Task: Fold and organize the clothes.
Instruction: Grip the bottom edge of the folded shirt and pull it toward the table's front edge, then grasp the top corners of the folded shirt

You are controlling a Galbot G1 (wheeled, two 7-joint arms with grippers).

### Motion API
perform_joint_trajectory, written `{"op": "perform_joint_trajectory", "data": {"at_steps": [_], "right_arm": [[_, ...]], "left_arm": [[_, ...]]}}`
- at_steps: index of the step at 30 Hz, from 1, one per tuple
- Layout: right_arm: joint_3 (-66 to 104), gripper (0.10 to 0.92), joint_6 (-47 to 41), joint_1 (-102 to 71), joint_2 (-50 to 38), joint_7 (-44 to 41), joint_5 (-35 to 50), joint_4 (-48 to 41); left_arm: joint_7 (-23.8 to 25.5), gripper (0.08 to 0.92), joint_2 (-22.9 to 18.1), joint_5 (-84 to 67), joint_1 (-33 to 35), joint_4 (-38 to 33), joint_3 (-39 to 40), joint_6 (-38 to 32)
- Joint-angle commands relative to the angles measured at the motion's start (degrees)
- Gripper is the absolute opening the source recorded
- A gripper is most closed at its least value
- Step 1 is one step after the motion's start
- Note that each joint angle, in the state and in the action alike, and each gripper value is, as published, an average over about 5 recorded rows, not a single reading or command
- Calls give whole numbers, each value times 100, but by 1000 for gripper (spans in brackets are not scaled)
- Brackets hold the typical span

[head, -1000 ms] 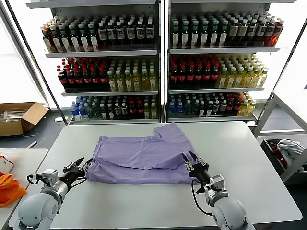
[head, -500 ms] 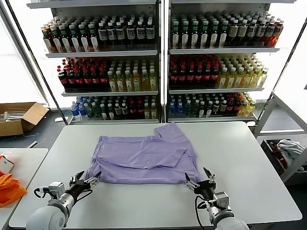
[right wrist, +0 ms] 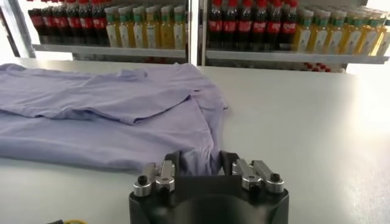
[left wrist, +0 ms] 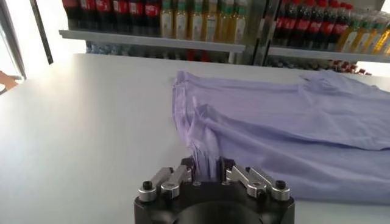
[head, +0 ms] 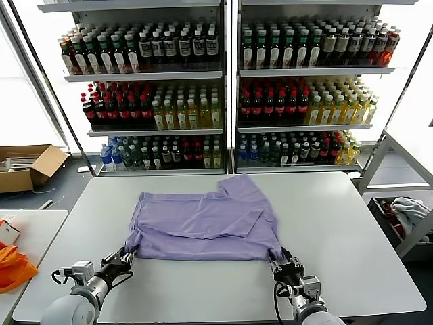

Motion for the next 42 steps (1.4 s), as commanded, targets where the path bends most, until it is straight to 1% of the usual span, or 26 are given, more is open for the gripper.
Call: {"op": "perform_joint_trajectory", "data": {"at_steps": [1, 3, 6, 13, 18, 24, 26, 28, 30, 34, 39, 42], "right_arm": [[-10, 238, 19, -110, -5, -50, 52, 79], [-8, 178, 38, -218, -33, -78, 53, 202], [7, 122, 46, -485, -81, -98, 45, 462], [132, 114, 155, -1535, -183, -240, -155, 1269], [299, 114, 275, -2414, -153, -489, -582, 1759], [293, 114, 352, -2630, -128, -552, -1062, 1830], [324, 126, 342, -2553, -133, -573, -1127, 1818], [410, 164, 341, -2456, -144, -595, -1102, 1803], [562, 213, 345, -2326, -169, -613, -931, 1795], [1099, 335, 301, -2009, -298, -745, -264, 1846], [1750, 473, 249, -1519, -601, -1208, 457, 1880], [1929, 560, 158, -1026, -971, -1416, 846, 1711]], "left_arm": [[74, 225, -54, 69, 297, -183, -74, 34], [113, 165, -64, 156, 439, -300, -103, 35], [164, 109, -95, 249, 730, -524, -203, 36], [217, 98, -286, 335, 1707, -1350, -566, 39], [299, 98, -468, 692, 2453, -1863, -804, 40], [396, 100, -614, 1210, 2846, -2016, -909, 42], [389, 114, -635, 1288, 2920, -2079, -921, 42], [360, 145, -627, 1267, 2920, -2122, -995, 44], [323, 199, -589, 1224, 2846, -2134, -1169, 44], [275, 312, -386, 947, 2703, -2114, -1588, 45], [253, 459, 32, 358, 2530, -2346, -2058, 49], [298, 546, 448, 129, 2279, -2296, -2219, 47]]}}
